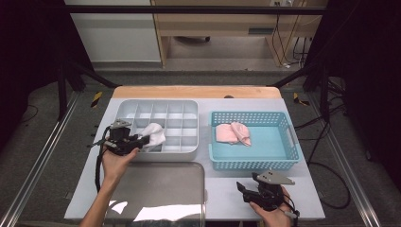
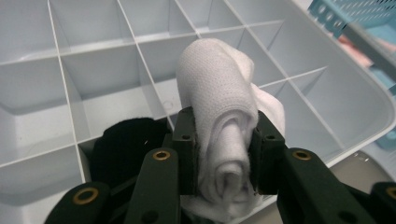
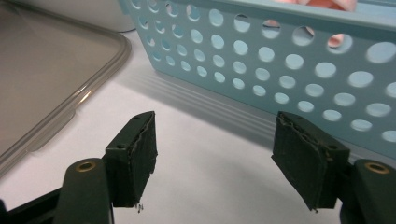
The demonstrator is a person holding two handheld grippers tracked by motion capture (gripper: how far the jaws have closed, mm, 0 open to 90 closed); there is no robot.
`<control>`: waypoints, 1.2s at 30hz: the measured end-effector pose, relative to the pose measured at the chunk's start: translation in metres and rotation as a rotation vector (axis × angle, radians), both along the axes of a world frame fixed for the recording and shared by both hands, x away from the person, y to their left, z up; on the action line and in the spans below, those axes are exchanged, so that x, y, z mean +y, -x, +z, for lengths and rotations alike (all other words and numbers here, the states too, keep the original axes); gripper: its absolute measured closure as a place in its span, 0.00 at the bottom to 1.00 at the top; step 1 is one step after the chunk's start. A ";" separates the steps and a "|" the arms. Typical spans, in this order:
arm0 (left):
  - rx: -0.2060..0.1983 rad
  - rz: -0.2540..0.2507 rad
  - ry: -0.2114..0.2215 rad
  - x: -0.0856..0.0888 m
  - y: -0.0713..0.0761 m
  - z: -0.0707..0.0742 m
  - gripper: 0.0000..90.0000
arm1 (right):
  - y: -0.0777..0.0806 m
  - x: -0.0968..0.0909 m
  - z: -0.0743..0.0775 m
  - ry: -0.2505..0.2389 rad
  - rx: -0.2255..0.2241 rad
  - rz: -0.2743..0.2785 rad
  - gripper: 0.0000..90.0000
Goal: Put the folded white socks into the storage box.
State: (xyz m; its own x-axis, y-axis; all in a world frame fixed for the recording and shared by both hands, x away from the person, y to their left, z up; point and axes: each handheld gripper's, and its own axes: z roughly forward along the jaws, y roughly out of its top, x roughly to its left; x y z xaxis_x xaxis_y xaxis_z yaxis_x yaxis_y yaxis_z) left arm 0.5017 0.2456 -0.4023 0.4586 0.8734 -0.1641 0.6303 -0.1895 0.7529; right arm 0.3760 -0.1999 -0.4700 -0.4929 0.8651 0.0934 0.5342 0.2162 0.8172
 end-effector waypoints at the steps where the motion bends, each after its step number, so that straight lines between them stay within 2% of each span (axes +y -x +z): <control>1: 0.006 0.001 -0.002 0.001 -0.001 -0.002 0.75 | 0.000 0.001 0.000 -0.001 0.001 0.002 0.34; 3: 0.017 -0.008 -0.002 0.001 -0.001 -0.003 0.75 | -0.001 0.001 -0.001 0.007 0.009 0.009 0.34; 9: 0.035 -0.036 -0.051 0.002 -0.001 0.000 0.76 | -0.002 0.001 -0.004 0.010 0.020 0.017 0.34; 13: 0.060 -0.055 -0.071 0.001 -0.003 0.000 0.77 | -0.003 0.001 -0.004 0.009 0.024 0.017 0.34; 21: 0.102 -0.065 -0.144 -0.013 -0.008 0.001 0.78 | -0.004 0.002 -0.005 0.012 0.036 0.022 0.33; 27: 0.154 -0.076 -0.190 -0.022 -0.014 0.000 0.79 | -0.004 0.002 -0.006 0.010 0.052 0.022 0.33; 36: 0.200 -0.085 -0.252 -0.037 -0.020 -0.010 0.80 | -0.005 0.003 -0.007 0.013 0.057 0.032 0.33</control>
